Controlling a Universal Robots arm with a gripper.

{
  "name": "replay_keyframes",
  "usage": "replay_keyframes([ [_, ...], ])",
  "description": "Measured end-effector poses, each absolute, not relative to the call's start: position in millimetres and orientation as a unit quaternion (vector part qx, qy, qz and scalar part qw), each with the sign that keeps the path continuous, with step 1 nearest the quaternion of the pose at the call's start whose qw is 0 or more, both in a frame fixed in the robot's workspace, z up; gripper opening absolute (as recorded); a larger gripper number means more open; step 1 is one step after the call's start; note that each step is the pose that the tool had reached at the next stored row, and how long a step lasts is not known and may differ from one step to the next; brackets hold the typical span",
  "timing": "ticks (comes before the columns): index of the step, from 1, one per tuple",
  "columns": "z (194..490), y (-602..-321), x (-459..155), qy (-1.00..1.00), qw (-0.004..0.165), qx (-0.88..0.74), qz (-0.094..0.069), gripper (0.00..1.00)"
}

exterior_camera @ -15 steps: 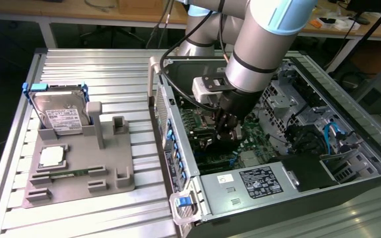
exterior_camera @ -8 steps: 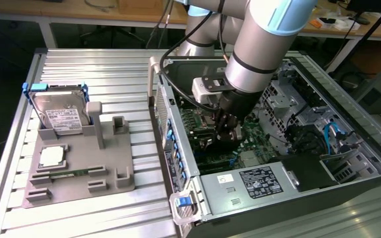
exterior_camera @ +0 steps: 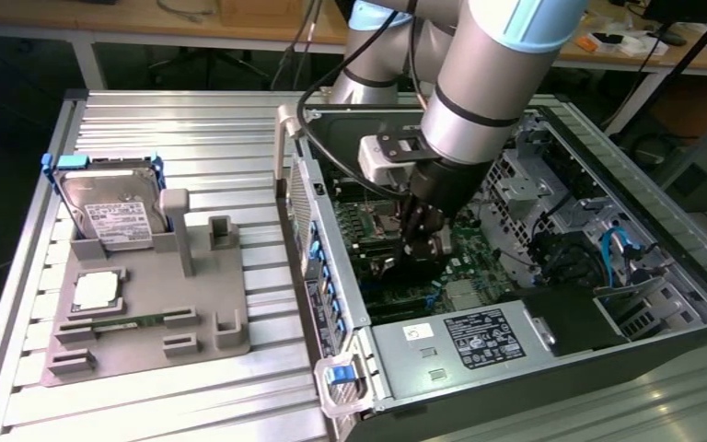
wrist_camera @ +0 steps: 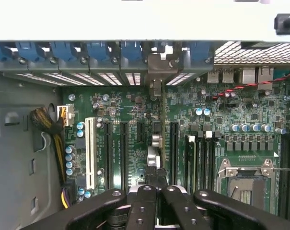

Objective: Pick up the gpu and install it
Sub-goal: 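Press down on the gpu until it lock into place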

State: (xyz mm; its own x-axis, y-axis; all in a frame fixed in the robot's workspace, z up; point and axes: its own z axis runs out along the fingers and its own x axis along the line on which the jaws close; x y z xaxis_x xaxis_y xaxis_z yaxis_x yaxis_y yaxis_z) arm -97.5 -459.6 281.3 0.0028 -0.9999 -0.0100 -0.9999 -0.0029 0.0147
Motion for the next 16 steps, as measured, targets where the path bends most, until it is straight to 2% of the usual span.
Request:
replay_keyframes([
  [16, 285.7, -459.6, -99.8, -0.706, 0.002, 0.708, -0.009, 0.11],
])
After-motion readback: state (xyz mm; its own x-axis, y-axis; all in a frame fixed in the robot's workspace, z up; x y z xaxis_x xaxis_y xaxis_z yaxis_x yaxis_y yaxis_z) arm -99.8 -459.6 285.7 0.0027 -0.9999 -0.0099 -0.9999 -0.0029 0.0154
